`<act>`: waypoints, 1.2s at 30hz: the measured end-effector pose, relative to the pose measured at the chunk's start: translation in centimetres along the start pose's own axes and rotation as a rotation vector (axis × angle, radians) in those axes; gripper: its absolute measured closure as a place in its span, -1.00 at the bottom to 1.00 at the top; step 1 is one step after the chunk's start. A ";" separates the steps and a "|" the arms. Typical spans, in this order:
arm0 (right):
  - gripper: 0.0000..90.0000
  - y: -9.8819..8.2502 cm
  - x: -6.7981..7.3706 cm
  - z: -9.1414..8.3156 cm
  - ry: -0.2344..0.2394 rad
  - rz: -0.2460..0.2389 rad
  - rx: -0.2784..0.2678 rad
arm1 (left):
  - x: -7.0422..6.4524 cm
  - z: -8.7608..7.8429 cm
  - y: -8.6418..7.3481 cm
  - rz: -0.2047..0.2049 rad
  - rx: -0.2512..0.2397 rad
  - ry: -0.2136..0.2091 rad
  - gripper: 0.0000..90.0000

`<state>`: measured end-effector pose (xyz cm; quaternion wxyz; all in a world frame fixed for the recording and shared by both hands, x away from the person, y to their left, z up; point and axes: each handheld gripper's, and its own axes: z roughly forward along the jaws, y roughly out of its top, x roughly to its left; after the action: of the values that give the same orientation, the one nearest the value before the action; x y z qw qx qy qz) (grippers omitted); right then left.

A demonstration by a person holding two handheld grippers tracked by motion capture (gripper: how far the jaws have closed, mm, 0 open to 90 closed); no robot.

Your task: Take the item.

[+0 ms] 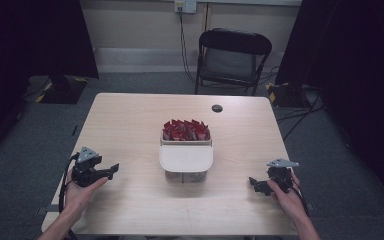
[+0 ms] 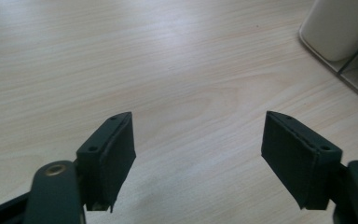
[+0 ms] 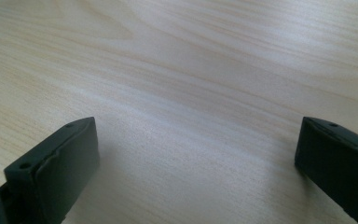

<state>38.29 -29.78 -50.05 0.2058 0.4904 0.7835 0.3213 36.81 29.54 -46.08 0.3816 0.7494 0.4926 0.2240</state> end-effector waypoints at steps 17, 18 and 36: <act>-1.00 0.0 0.0 0.0 0.000 0.000 0.000 | -1.9 -1.4 2.3 0.082 -0.045 -0.057 -0.37; -1.00 0.0 0.0 0.0 0.000 0.000 0.000 | -2.0 -1.4 2.4 0.090 -0.046 -0.068 -0.37; -1.00 0.0 0.0 0.0 0.002 -0.003 -0.001 | -4.8 -1.2 4.9 0.142 -0.060 -0.205 -0.38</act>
<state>38.32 -29.80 -50.06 0.2059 0.4888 0.7843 0.3217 36.80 24.51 -41.26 0.4355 0.7896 0.3896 0.1874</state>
